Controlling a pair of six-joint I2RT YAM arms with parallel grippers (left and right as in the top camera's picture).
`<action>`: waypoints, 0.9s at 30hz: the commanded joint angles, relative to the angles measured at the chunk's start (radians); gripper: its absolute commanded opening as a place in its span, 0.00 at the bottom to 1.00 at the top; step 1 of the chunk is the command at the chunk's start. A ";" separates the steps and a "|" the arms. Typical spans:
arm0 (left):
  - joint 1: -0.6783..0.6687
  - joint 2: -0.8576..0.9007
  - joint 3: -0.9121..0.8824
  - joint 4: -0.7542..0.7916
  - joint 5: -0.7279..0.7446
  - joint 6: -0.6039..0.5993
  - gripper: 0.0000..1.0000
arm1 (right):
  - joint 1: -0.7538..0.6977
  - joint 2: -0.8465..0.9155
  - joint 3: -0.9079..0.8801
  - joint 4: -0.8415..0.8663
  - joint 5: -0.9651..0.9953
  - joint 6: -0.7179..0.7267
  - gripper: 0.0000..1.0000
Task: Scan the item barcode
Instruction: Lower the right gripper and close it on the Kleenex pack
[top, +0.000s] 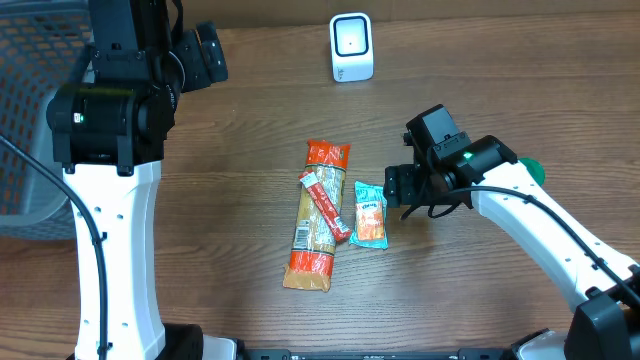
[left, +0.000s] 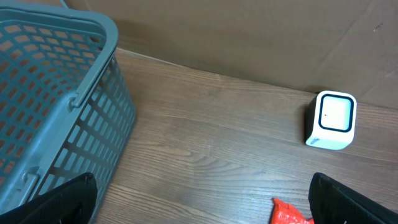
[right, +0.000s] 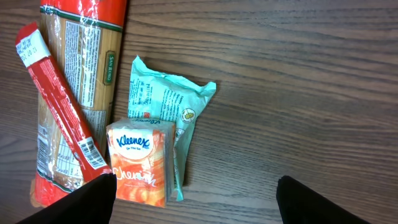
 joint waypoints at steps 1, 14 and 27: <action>0.004 -0.003 0.010 0.001 -0.010 0.019 1.00 | 0.010 -0.006 -0.008 0.007 -0.014 0.027 0.84; 0.004 -0.003 0.010 0.001 -0.010 0.019 1.00 | 0.109 0.051 -0.008 0.007 -0.051 0.035 0.70; 0.004 -0.003 0.010 0.001 -0.010 0.019 1.00 | 0.121 0.172 -0.008 0.011 -0.082 0.056 0.46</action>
